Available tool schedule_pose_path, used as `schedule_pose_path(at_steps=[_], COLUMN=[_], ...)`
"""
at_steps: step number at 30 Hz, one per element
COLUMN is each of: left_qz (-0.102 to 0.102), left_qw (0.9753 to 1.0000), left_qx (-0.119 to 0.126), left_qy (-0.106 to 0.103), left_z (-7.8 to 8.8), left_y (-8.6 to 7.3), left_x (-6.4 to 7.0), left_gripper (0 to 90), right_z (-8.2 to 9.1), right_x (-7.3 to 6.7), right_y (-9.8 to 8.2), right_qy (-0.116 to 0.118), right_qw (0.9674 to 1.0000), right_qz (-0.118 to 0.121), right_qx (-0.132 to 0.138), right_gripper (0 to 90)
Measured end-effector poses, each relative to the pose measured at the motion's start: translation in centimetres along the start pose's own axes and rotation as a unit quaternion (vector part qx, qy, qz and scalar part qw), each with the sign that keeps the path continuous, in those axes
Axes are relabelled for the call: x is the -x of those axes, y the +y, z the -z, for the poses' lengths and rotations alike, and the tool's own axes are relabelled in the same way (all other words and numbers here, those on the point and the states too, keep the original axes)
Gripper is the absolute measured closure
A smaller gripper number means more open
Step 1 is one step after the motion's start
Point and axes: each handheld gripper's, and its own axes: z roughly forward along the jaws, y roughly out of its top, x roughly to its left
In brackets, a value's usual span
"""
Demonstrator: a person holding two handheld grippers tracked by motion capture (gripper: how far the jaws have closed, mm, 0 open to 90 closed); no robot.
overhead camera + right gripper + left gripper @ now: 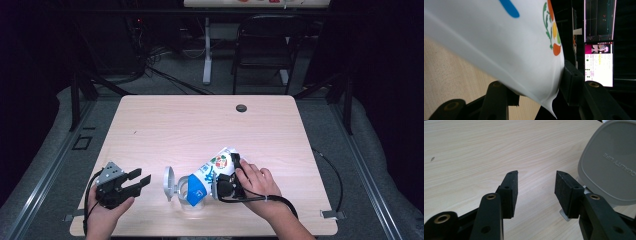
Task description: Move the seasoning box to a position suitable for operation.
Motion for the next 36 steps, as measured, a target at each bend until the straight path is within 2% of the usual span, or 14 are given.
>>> schedule_pose_path(at_steps=[12,18,19,28,30,36], left_qz=[0.000,0.000,0.000,0.001,0.000,0.003], left_qw=[1.0000,1.0000,1.0000,1.0000,1.0000,1.0000], left_qx=[0.000,0.000,0.000,-0.001,-0.001,0.001], left_qy=[0.000,0.000,0.000,0.000,0.000,-0.001], left_z=[0.00,0.01,0.01,-0.01,-0.02,0.02], left_y=[0.01,0.01,0.01,-0.02,-0.02,-0.03], left_x=[-0.01,-0.03,-0.03,-0.02,-0.03,-0.06], left_gripper=[54.4,54.4,54.4,54.4,54.4,54.4], right_z=[0.02,0.17,0.09,0.24,0.16,0.16], right_x=[-0.11,0.00,-0.08,-0.04,-0.09,-0.06], right_y=[0.14,0.25,0.21,0.33,0.29,0.34], right_qy=[-0.007,-0.012,-0.010,-0.015,-0.014,-0.014], right_qw=[0.9999,0.9997,0.9998,0.9995,0.9996,0.9995], right_qz=[0.007,0.021,0.015,0.027,0.022,0.027], right_qx=[0.011,0.006,0.013,0.007,0.013,0.011], right_gripper=[57.0,57.3,57.3,57.8,57.9,58.0])
